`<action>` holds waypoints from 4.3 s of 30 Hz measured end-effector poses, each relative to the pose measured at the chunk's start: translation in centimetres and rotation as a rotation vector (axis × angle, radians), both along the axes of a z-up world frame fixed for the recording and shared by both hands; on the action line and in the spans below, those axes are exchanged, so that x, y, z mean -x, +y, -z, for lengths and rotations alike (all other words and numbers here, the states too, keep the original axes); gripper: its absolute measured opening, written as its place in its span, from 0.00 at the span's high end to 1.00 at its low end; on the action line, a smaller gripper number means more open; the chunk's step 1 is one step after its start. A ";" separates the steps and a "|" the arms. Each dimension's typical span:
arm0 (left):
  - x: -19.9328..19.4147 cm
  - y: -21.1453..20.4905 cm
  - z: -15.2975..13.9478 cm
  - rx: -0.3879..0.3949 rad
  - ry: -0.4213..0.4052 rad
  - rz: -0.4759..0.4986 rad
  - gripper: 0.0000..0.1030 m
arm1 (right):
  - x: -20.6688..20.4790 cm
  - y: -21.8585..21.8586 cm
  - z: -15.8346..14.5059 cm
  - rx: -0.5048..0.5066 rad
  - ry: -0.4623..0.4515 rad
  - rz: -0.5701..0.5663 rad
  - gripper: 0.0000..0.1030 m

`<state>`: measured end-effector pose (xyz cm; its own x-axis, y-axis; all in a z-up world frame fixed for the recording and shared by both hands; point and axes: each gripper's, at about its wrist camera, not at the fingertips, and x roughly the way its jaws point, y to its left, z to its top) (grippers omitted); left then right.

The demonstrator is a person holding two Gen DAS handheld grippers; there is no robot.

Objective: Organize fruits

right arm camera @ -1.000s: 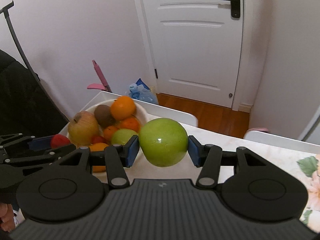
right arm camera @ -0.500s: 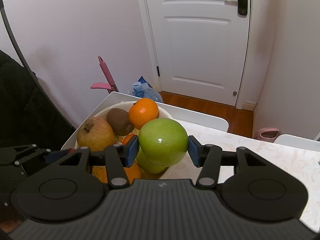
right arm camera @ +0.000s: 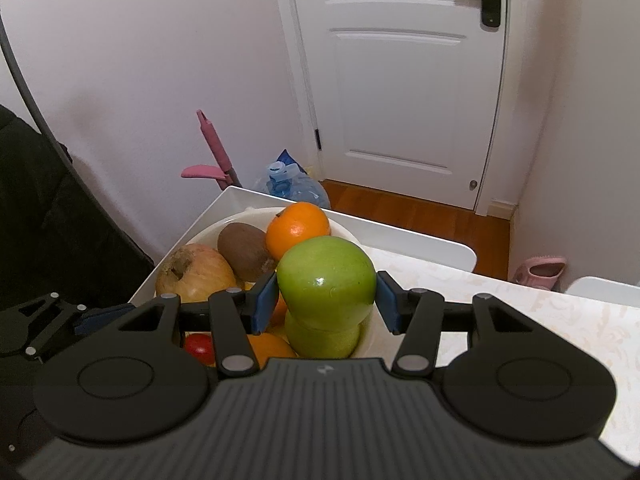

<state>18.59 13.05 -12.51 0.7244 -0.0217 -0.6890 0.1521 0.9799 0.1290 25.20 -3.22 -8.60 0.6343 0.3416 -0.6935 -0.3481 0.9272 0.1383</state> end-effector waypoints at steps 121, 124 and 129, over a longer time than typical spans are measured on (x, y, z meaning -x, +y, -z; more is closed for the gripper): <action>16.4 -8.1 -12.9 0.116 -0.204 -0.025 0.00 | 25.2 -17.5 -9.3 0.065 -0.089 0.442 0.00; 16.4 -8.1 -12.9 0.117 -0.205 -0.025 0.00 | 25.2 -17.5 -9.3 0.066 -0.088 0.444 0.00; 16.4 -8.0 -12.9 0.117 -0.204 -0.025 0.00 | 25.1 -17.5 -9.3 0.069 -0.087 0.444 0.00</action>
